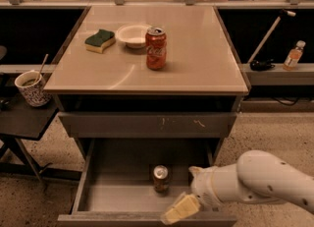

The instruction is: Pick orange can from middle drawer and place on counter

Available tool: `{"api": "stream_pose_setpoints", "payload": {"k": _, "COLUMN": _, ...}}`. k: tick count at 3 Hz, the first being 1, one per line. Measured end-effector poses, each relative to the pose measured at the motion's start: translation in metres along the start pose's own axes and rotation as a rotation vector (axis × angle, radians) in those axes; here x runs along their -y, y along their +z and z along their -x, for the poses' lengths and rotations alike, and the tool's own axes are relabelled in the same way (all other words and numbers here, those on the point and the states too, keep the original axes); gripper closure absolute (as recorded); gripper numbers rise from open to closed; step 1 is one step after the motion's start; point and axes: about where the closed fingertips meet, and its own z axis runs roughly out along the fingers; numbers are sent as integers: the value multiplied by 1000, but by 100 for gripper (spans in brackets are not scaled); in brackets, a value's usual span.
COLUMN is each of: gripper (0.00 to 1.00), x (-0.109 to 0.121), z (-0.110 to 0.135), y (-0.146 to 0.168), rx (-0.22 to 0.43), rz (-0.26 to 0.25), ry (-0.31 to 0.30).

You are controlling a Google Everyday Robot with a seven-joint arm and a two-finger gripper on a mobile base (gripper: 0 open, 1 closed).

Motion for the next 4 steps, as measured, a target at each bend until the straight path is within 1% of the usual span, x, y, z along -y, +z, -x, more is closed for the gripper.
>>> {"api": "stream_pose_setpoints", "payload": {"k": 1, "gripper": 0, "x": 1, "z": 11, "y": 61, "rx": 62, "rz": 19, "ry": 84}}
{"api": "stream_pose_setpoints", "payload": {"k": 2, "gripper": 0, "x": 57, "z": 44, "y": 86, "rx": 142, "rz": -94, "ry": 138}}
{"api": "stream_pose_setpoints", "payload": {"k": 3, "gripper": 0, "x": 77, "z": 55, "y": 84, "rx": 180, "rz": -163, "ry": 138}}
{"api": "stream_pose_setpoints", "payload": {"k": 4, "gripper": 0, "x": 79, "z": 24, "y": 107, "rx": 120, "rz": -192, "ry": 140}}
